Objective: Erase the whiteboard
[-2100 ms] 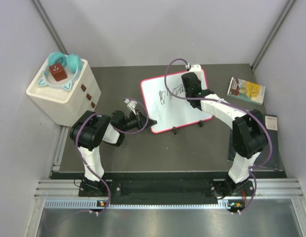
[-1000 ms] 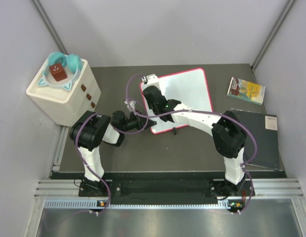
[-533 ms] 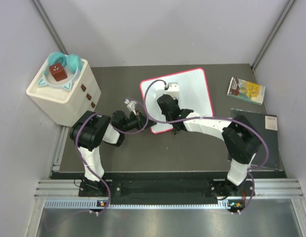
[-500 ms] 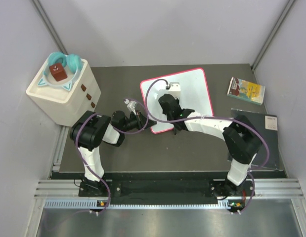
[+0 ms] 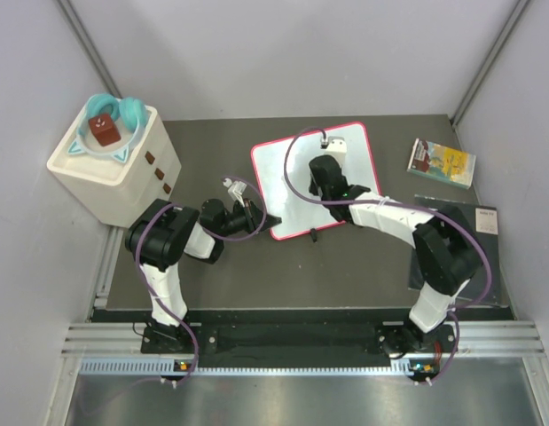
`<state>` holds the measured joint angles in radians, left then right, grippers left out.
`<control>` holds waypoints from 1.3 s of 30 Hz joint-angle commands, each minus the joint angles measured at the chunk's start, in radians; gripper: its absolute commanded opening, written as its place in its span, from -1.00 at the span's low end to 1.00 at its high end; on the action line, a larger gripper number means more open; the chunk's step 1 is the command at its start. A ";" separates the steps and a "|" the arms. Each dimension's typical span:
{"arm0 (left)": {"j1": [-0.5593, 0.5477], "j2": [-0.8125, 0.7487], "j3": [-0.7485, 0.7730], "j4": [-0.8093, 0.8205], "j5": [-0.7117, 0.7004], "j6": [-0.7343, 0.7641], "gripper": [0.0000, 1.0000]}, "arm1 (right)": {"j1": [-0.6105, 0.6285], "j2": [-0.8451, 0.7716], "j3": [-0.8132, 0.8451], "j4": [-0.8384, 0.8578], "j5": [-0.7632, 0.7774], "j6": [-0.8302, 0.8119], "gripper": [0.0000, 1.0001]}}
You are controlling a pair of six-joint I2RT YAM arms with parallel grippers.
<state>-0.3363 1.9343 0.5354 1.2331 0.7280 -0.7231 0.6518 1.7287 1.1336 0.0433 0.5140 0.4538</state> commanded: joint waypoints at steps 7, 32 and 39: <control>-0.015 -0.024 -0.022 0.022 0.028 0.126 -1.00 | 0.043 0.037 -0.093 -0.068 -0.014 -0.017 -1.00; -0.015 -0.012 -0.026 0.065 0.044 0.113 -1.00 | 0.336 0.161 0.052 0.030 0.055 -0.029 -1.00; -0.015 -0.011 -0.028 0.065 0.040 0.113 -1.00 | 0.335 0.151 0.054 0.030 0.110 -0.053 -1.00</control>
<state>-0.3347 1.9347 0.5251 1.2472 0.7303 -0.7116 0.9745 1.8236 1.1618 0.0689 0.7002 0.4026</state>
